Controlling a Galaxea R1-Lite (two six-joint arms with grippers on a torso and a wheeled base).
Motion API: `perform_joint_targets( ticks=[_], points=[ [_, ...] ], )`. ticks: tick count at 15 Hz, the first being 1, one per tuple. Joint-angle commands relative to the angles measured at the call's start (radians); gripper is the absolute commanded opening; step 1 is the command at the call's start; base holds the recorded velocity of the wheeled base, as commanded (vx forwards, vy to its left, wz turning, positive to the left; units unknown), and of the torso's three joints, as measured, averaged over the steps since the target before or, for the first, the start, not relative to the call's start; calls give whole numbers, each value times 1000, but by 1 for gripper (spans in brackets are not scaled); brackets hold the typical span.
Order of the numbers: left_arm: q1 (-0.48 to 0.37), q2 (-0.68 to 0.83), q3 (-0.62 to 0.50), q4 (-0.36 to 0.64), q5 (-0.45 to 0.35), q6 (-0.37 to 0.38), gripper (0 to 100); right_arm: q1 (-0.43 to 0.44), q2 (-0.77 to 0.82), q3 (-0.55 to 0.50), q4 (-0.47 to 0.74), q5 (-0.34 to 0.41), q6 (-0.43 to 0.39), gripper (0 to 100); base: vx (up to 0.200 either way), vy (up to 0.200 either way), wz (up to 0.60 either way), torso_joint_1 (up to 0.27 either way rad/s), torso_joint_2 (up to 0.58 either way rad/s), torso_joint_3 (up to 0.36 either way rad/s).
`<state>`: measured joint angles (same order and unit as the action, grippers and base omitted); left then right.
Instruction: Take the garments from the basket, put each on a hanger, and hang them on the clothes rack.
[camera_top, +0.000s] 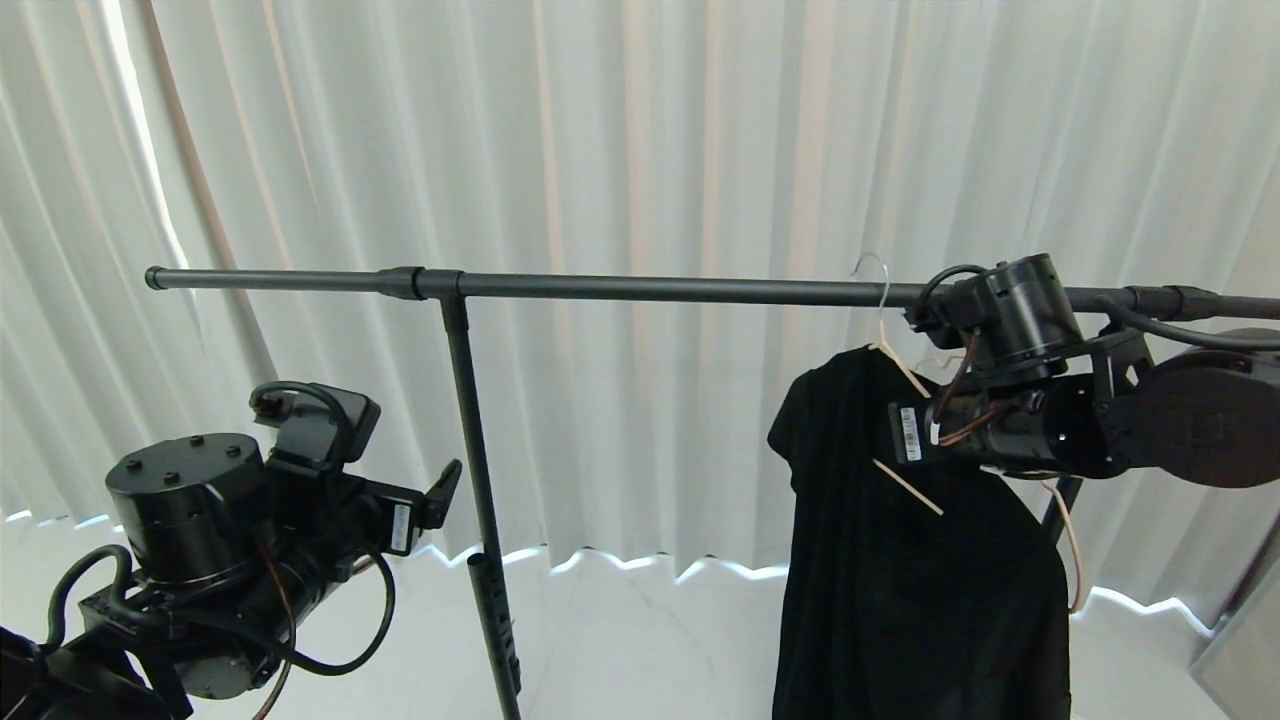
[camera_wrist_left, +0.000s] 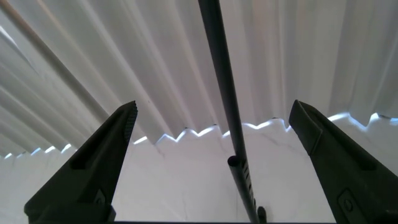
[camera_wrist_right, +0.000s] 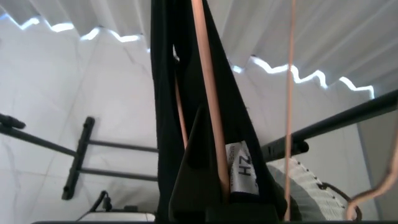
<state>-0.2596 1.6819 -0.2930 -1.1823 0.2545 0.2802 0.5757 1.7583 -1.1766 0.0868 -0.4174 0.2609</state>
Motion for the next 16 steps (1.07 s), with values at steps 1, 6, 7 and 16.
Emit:
perform_joint_targets(
  ticks=[1,6,7,16],
  points=[
    [-1,-1,2,0,2,1,100,3,9,28,1,0,0,0,0,0,0,0,0,0],
    [-9,-1,0,0,2,1,100,3,6,43,-2,0,0,0,0,0,0,0,0,0],
    [-9,-1,0,0,2,2,100,3,3,43,-4,0,1,100,0,0,0,0,0,0],
    [11,-2,89,-62,6,-7,100,67,-306,43,191,0,-63,100,0,0,0,0,0,0]
  ],
)
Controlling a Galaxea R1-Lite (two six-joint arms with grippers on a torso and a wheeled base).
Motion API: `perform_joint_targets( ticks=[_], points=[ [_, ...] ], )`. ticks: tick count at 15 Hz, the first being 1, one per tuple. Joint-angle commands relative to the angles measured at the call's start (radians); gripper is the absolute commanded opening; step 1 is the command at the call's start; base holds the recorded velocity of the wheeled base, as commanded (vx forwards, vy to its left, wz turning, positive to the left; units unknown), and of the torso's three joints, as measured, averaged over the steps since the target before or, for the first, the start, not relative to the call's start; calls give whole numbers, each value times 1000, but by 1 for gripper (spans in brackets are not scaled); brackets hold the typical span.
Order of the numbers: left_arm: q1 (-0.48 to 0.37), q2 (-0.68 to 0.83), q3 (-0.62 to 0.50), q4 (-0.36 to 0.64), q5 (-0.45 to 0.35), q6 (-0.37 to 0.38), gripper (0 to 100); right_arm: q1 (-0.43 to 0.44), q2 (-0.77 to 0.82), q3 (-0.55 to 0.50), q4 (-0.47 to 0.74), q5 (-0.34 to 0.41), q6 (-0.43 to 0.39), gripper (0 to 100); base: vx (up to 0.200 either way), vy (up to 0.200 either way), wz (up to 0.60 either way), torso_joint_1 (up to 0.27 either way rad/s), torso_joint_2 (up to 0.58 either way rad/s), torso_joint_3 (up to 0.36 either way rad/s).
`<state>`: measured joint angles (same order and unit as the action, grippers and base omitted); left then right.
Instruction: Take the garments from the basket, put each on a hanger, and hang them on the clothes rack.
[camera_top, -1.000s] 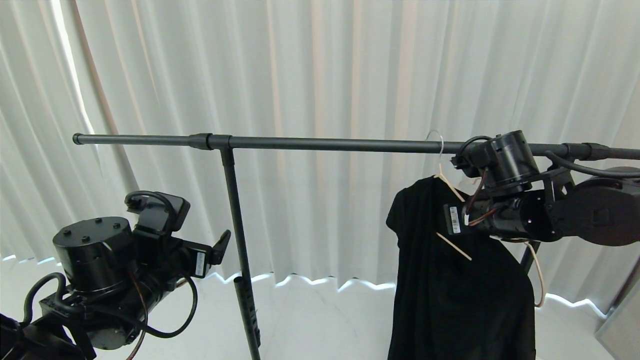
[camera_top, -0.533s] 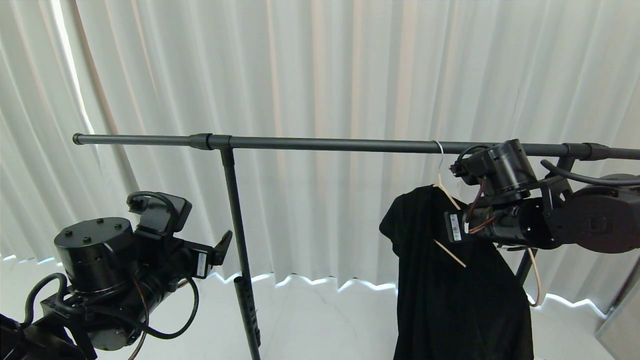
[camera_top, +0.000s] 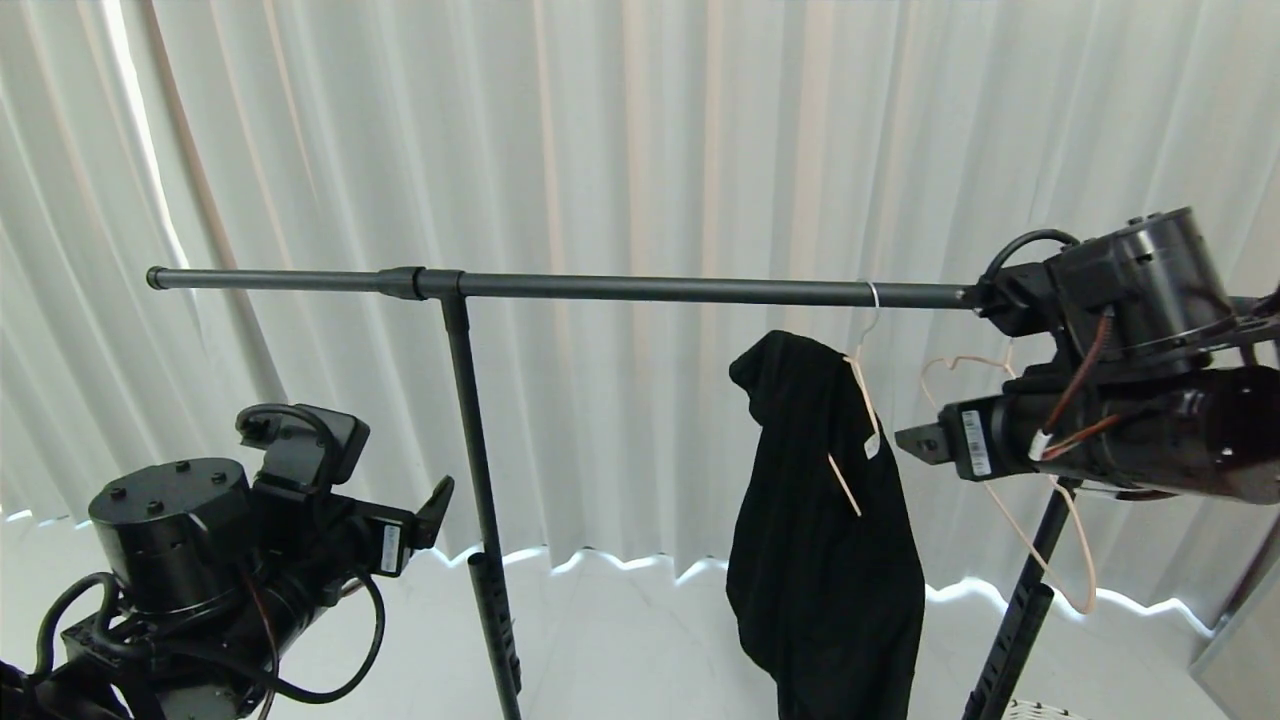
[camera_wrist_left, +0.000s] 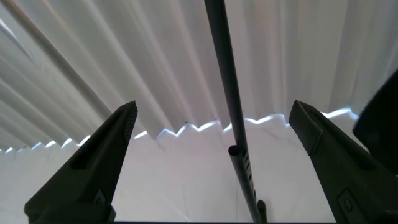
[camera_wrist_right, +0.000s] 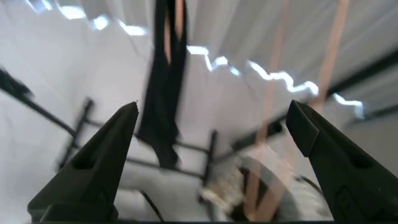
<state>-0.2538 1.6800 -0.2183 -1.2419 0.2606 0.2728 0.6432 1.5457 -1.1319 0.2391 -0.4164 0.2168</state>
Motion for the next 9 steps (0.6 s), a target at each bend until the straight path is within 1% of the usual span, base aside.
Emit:
perform_joint_targets(
  ticks=[1,2,3,4,5,6,8,9],
  points=[
    [13,-2,23,-13,5,3,100,-16,-133,-2,112,-5,-51,100,0,0,0,0,0,0],
    [30,-8,36,-14,19,5,100,-51,-190,1,212,-25,-125,100,0,0,0,0,0,0],
    [50,-11,46,-14,19,5,100,-94,-231,6,281,-36,-191,100,0,0,0,0,0,0],
    [73,-20,50,-16,20,3,100,-137,-269,21,299,-35,-251,100,0,0,0,0,0,0],
    [91,-26,50,-16,19,3,100,-169,-297,41,298,-35,-284,100,0,0,0,0,0,0],
    [99,-28,50,-16,20,3,100,-194,-315,52,299,-33,-292,100,0,0,0,0,0,0],
    [100,-28,50,-16,20,3,100,-226,-322,61,298,-36,-290,100,-200,0,0,0,5,2],
    [99,-28,48,-16,20,3,100,-257,-320,61,298,-38,-290,100,-200,0,0,12,-2,7]
  ],
)
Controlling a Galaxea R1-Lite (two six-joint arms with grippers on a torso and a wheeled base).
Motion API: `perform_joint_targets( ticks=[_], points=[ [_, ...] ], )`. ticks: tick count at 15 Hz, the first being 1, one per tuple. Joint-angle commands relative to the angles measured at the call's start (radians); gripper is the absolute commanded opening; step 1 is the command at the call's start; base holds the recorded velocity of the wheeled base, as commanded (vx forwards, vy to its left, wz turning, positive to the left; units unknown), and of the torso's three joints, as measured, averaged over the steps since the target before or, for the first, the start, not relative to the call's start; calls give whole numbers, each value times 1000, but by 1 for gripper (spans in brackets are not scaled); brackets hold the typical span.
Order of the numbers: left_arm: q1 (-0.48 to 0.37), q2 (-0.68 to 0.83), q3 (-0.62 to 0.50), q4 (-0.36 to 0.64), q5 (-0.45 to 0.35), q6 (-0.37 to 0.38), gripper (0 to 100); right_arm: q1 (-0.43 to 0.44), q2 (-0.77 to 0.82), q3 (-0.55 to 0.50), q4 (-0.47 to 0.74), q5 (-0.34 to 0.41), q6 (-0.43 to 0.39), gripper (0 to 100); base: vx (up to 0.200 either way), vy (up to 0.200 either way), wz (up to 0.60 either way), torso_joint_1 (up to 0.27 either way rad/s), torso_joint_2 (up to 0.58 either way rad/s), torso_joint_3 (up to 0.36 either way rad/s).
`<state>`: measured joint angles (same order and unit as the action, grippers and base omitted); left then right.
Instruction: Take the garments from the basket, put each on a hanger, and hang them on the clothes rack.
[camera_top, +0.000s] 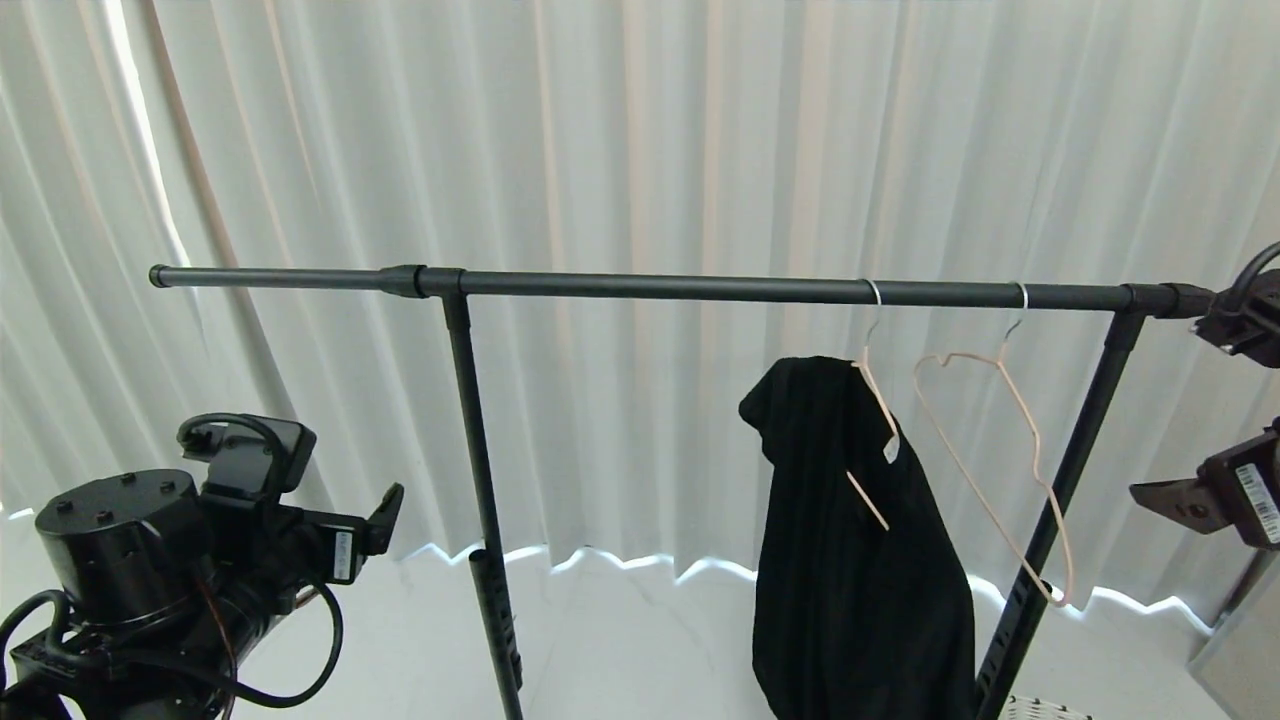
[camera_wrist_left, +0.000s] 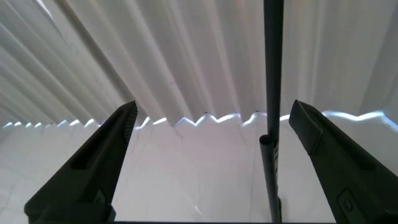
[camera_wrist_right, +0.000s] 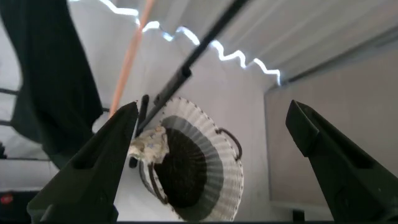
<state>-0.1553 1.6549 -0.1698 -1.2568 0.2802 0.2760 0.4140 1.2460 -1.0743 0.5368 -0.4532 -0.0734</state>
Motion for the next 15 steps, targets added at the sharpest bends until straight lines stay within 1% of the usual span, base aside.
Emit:
perform_joint_targets(
  ticks=[1,5,9,15],
  points=[
    [0,-3,-2,-1,1,0,100,-41,-20,5,0,-1,0,100,-200,0,0,17,2,2],
    [0,-15,-4,-1,-1,0,100,-73,-23,31,-1,-1,1,100,-200,0,0,-7,0,2],
    [0,-60,-27,-1,-1,8,100,-101,-43,109,-14,-2,1,100,-200,0,0,1,2,4],
    [5,-83,-13,-1,1,6,100,-113,-57,129,-23,-2,-2,100,-200,0,0,1,5,4]
  ],
)
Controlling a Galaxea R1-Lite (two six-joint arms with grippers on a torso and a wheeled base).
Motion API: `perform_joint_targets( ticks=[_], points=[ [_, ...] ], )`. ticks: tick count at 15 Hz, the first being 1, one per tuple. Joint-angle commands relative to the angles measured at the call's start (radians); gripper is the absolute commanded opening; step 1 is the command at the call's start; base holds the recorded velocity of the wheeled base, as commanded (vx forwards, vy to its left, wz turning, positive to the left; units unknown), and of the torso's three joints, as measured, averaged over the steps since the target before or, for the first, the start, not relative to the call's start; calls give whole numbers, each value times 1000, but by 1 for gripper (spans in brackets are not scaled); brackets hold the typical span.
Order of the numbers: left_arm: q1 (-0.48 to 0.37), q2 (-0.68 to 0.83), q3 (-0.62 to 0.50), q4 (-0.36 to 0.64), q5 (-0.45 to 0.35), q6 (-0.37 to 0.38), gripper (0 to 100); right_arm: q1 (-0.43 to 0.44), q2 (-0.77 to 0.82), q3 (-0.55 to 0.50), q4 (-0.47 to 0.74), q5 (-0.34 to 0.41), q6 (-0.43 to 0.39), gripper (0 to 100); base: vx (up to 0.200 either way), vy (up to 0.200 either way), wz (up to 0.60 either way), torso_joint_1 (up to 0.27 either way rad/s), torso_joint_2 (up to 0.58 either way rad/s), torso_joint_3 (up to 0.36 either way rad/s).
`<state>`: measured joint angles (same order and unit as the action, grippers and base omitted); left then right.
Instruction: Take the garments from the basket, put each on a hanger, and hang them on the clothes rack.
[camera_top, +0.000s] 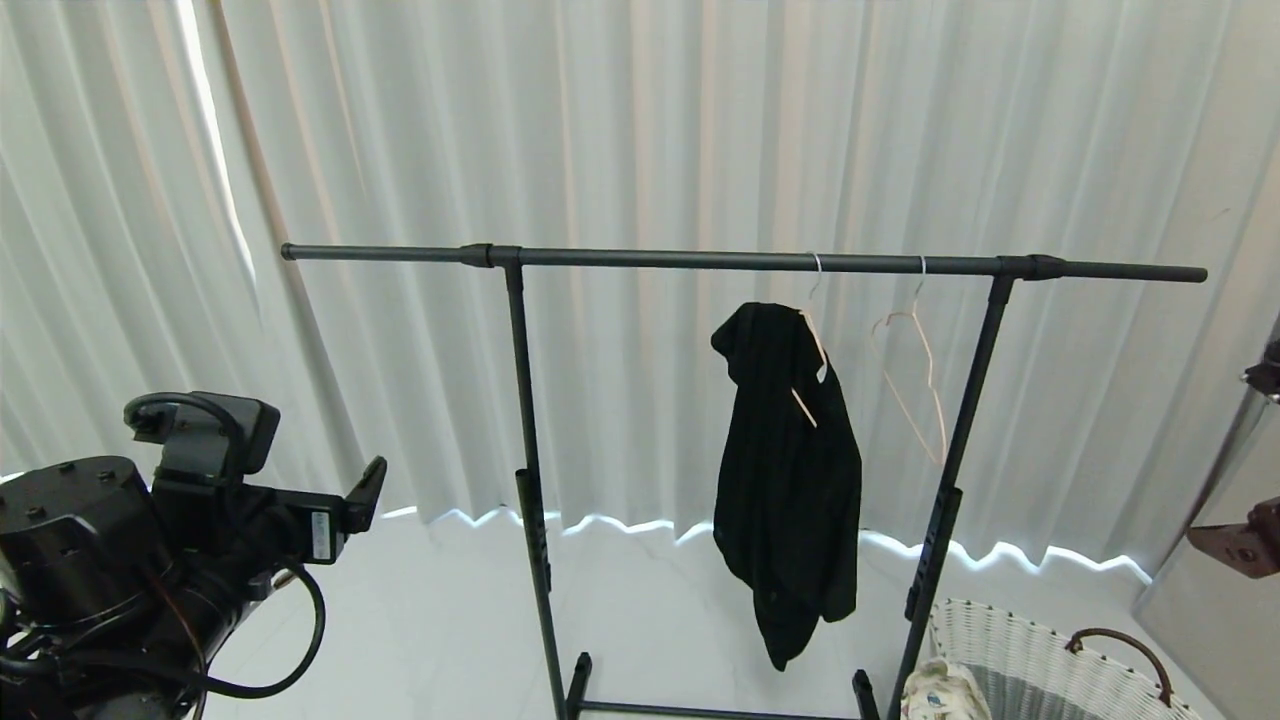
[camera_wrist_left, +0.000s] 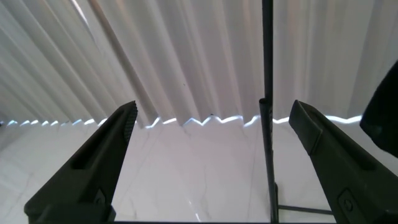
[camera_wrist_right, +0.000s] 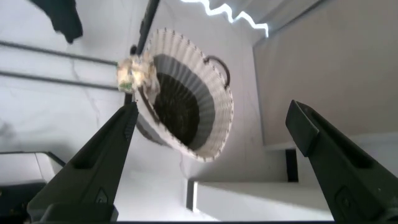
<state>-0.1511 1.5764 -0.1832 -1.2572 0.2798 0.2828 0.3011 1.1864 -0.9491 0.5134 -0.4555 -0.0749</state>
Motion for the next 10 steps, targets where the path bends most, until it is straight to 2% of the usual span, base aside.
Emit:
perform_joint_targets(
  ticks=[1,2,7,9,10],
  points=[
    [1,-4,4,-1,1,-1,100,0,2,10,-1,0,0,100,-200,0,0,-2,-2,12],
    [1,-4,10,-1,1,-2,100,0,1,13,-6,0,1,100,-200,0,0,7,-2,2],
    [4,-29,7,10,4,3,100,0,1,39,-56,0,0,100,0,0,0,0,0,0],
    [31,-73,-28,114,4,-2,100,0,-2,39,-56,1,0,100,0,0,0,0,0,0],
    [39,-116,-67,222,4,-8,100,-7,-1,39,-56,1,0,100,0,0,0,0,0,0]
  ],
)
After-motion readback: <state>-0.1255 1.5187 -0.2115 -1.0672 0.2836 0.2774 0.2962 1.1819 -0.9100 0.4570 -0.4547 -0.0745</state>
